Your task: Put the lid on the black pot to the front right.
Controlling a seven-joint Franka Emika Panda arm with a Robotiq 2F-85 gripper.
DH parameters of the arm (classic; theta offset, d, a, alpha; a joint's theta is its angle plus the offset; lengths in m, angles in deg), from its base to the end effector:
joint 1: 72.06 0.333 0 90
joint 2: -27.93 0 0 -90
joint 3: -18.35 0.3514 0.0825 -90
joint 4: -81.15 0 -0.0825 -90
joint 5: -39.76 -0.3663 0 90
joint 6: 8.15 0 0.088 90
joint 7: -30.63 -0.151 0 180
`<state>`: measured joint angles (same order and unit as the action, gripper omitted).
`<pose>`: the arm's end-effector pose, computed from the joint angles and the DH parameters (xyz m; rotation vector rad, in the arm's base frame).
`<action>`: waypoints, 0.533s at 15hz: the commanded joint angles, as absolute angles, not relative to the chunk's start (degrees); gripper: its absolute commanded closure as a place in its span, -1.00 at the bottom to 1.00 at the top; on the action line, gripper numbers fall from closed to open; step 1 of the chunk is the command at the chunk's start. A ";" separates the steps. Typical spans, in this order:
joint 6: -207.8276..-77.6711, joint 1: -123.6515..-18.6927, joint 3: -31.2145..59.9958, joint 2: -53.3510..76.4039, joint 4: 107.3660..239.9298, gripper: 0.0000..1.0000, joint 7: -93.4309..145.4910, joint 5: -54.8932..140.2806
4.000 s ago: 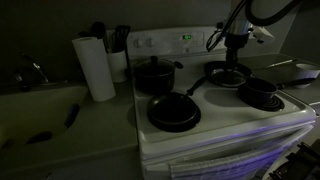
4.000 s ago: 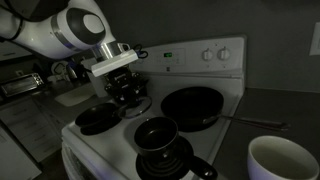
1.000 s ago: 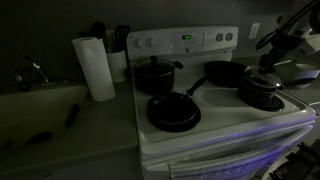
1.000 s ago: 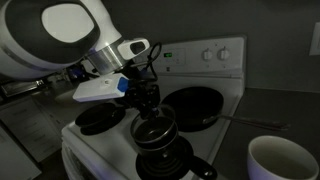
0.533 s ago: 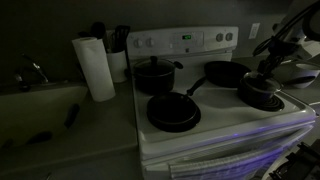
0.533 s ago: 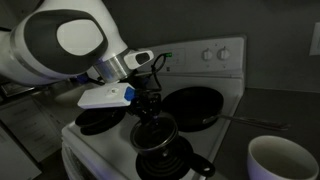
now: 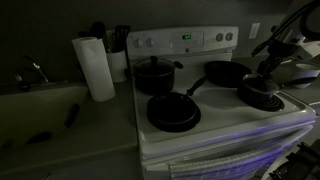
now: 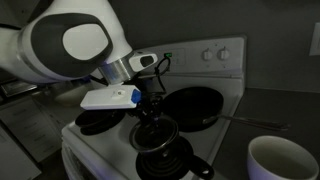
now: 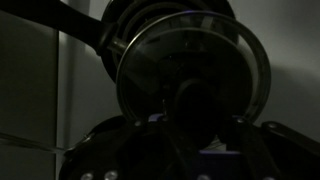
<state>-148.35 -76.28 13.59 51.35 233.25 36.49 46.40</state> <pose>0.3850 -0.0635 0.3929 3.0523 0.0468 0.2955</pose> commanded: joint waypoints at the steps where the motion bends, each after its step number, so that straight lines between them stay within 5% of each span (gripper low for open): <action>1: -145.67 -74.63 11.74 50.14 231.42 0.68 40.31 42.48; 8: -139.00 -75.25 11.85 50.63 227.73 0.68 42.47 41.69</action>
<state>-142.53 -75.49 12.43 51.35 230.60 41.07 41.83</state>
